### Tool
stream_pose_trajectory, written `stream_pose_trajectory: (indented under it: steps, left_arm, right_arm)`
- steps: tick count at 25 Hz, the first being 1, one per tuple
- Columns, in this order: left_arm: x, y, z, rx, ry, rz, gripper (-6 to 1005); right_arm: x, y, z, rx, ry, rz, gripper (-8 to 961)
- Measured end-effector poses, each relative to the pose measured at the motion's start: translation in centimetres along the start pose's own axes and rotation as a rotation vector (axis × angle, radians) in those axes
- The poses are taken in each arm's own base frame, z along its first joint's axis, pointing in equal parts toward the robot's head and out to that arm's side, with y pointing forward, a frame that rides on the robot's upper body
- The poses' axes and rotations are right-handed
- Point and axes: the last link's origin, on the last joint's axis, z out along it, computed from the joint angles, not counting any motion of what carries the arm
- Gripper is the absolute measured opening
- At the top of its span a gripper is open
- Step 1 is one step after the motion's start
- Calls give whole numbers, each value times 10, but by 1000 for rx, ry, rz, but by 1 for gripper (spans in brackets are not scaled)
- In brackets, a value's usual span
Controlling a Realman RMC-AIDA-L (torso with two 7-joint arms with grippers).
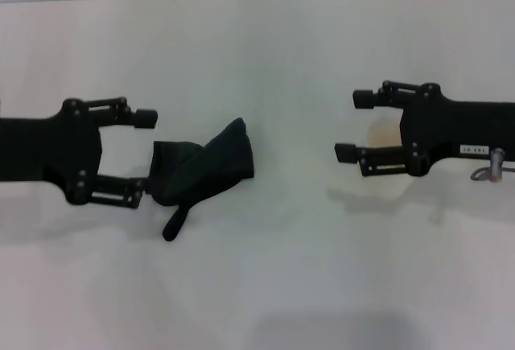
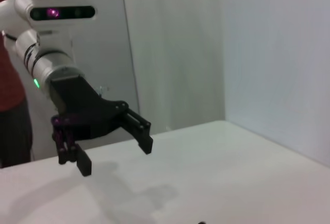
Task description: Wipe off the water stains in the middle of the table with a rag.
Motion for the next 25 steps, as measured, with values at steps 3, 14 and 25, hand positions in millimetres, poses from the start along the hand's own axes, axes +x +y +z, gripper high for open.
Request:
stream_pose_trajectory:
  steps: [3, 14, 25]
  left_arm:
    - [-4, 4, -3, -5, -6, -15, 890]
    - [-10, 9, -5, -10, -11, -50, 890]
    - [-14, 7, -7, -2, -47, -56, 890]
  right_arm:
    - [0, 1, -2, -9, 4, -2, 856]
    - [3, -4, -14, 4, 31, 9, 856]
    - [3, -4, -14, 8, 36, 10, 855]
